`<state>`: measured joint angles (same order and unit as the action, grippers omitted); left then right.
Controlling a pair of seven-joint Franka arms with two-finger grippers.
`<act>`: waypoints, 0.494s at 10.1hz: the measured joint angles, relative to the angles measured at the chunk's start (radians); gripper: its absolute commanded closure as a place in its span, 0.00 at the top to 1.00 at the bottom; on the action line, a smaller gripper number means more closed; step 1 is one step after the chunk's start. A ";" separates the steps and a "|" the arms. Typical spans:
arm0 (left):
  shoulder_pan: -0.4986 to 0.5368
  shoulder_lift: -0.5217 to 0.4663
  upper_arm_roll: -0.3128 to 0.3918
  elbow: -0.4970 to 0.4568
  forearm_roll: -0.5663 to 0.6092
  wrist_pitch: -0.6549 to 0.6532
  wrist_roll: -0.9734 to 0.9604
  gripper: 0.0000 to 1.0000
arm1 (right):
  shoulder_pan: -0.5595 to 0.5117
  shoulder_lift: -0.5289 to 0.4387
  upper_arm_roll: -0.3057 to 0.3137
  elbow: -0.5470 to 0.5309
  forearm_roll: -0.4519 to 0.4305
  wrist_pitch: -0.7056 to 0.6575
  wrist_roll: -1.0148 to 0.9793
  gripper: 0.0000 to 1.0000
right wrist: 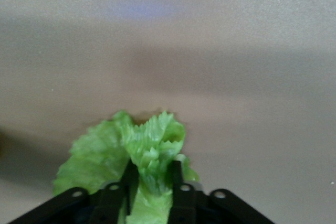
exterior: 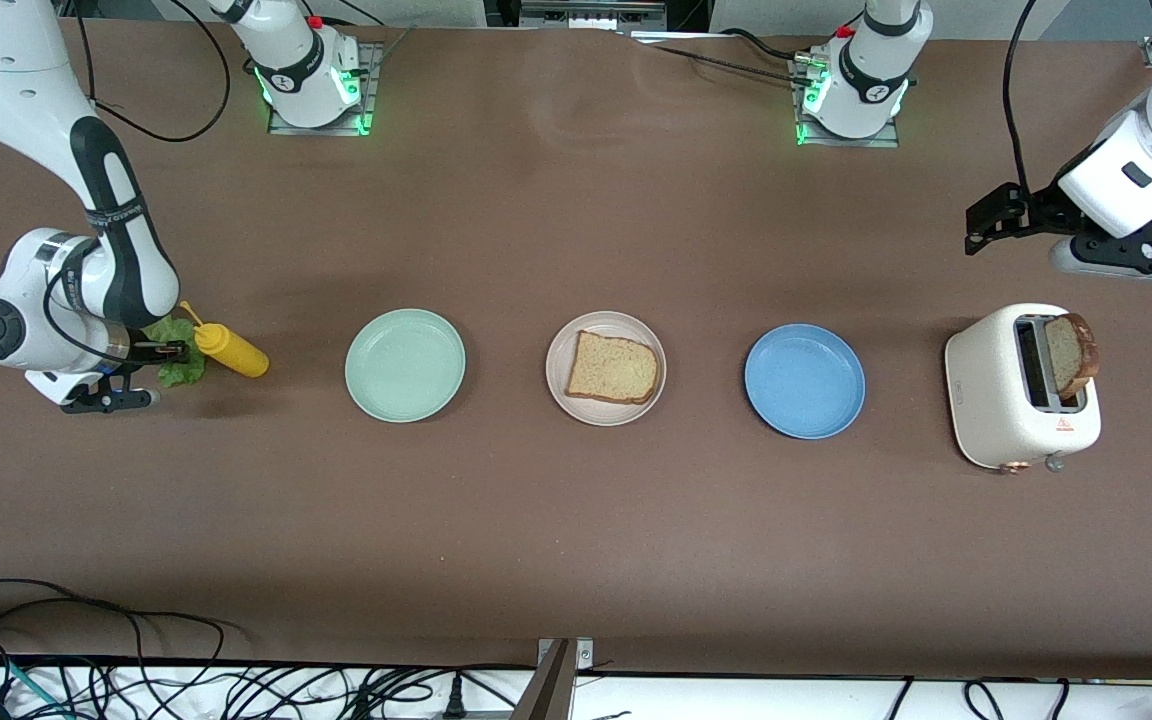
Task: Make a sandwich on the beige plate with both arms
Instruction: 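Grasp the green lettuce leaf with the right gripper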
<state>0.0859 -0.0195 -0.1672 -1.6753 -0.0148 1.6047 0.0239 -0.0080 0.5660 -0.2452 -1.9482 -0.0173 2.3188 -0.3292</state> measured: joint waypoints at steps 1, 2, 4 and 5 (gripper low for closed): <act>0.000 0.000 0.000 0.000 0.000 0.000 0.000 1.00 | -0.001 0.000 0.000 0.001 0.000 0.000 -0.005 0.00; 0.000 0.000 -0.001 0.000 0.000 0.000 0.000 1.00 | -0.001 -0.002 0.000 0.004 0.000 0.002 -0.020 0.00; 0.000 0.000 -0.002 0.000 0.000 0.000 0.000 1.00 | -0.001 -0.008 0.000 0.040 0.000 0.009 -0.084 0.00; -0.002 0.000 -0.002 0.000 0.000 0.000 0.000 1.00 | -0.001 -0.016 -0.001 0.077 0.000 0.000 -0.131 0.00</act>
<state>0.0838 -0.0195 -0.1691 -1.6753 -0.0148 1.6046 0.0239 -0.0092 0.5496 -0.2465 -1.8713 -0.0174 2.3191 -0.4604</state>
